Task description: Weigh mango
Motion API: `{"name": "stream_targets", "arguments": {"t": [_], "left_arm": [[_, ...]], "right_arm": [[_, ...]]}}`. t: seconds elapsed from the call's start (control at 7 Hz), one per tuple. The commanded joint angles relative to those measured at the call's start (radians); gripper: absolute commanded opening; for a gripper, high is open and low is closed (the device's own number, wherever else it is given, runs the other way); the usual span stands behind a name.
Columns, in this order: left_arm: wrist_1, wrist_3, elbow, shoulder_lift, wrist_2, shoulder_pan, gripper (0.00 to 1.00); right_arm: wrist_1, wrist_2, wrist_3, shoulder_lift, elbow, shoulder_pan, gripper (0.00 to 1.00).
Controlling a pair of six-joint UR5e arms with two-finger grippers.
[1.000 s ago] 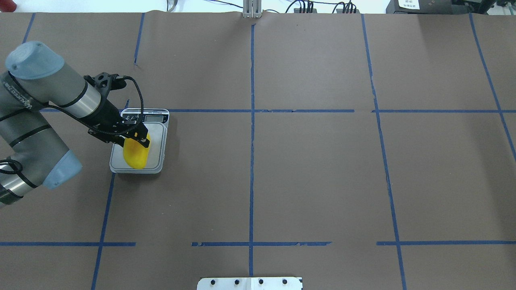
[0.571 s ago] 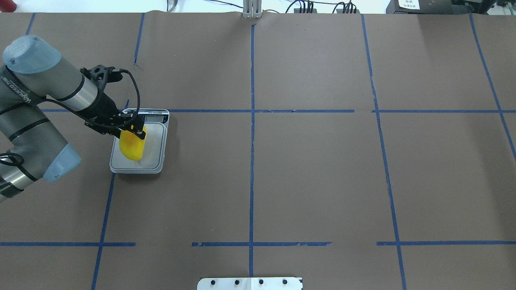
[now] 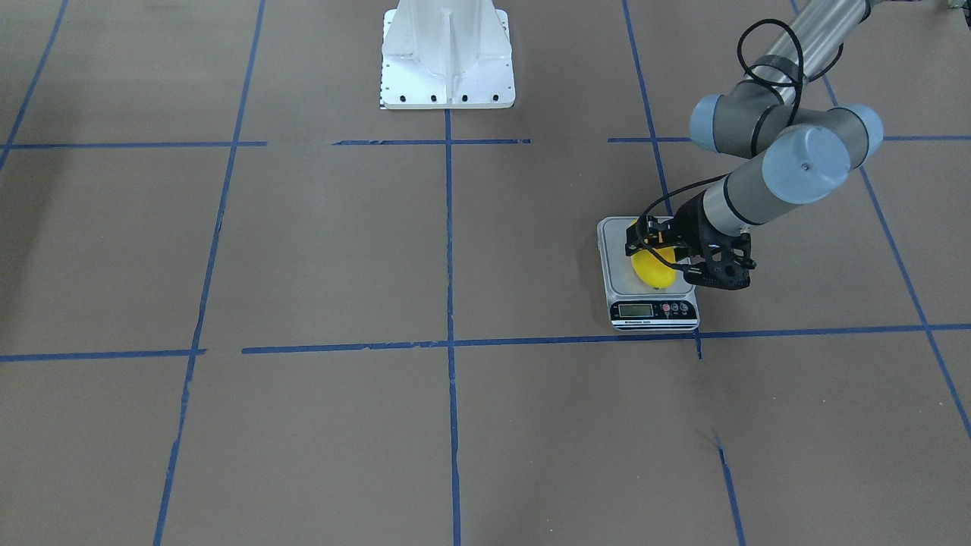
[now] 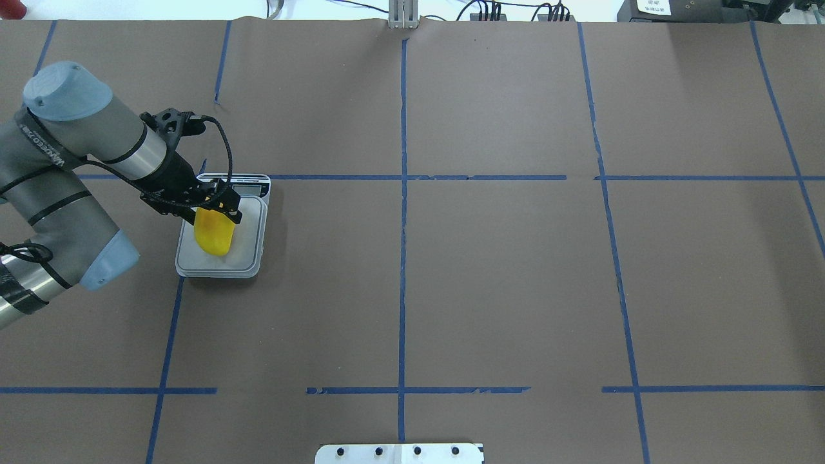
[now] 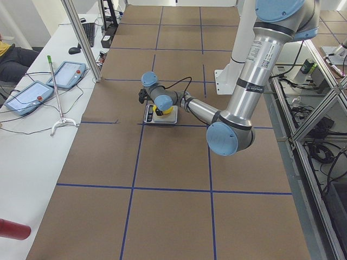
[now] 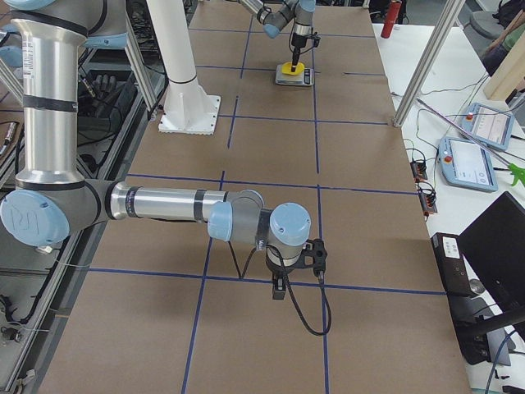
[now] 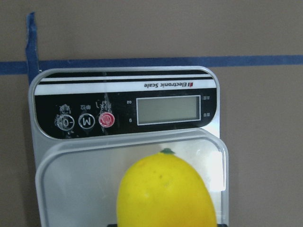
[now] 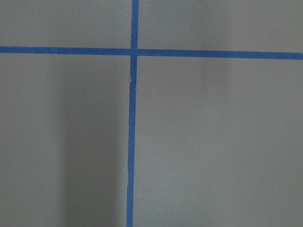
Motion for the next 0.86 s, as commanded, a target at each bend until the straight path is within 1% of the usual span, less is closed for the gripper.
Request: {"name": "stream_targets", "arguments": {"t": [0.0,0.14,0.29,0.43,0.57,0.71], "left_arm": [[0.041,0.012,-0.046,0.005,-0.03,-0.107,1.0],[0.051,0.04,-0.117,0.088,-0.03,-0.174,1.0],[0.051,0.247,-0.147,0.223,-0.031,-0.236,1.0],[0.057,0.49,-0.14,0.339,-0.031,-0.358,1.0],[0.091,0.631,-0.129,0.4,-0.031,-0.446,1.0],[0.19,0.784,-0.129,0.425,-0.03,-0.551,1.0]], "right_arm": [[0.0,0.0,0.0,0.0,0.0,0.0,1.0],[0.0,0.0,0.0,-0.001,0.0,0.0,1.0],[0.0,0.0,0.0,-0.001,0.0,0.0,1.0],[0.0,0.0,0.0,-0.001,0.002,0.0,1.0],[0.0,0.0,0.0,0.001,0.0,0.0,1.0],[0.0,0.0,0.0,0.0,0.0,0.0,1.0]]}}
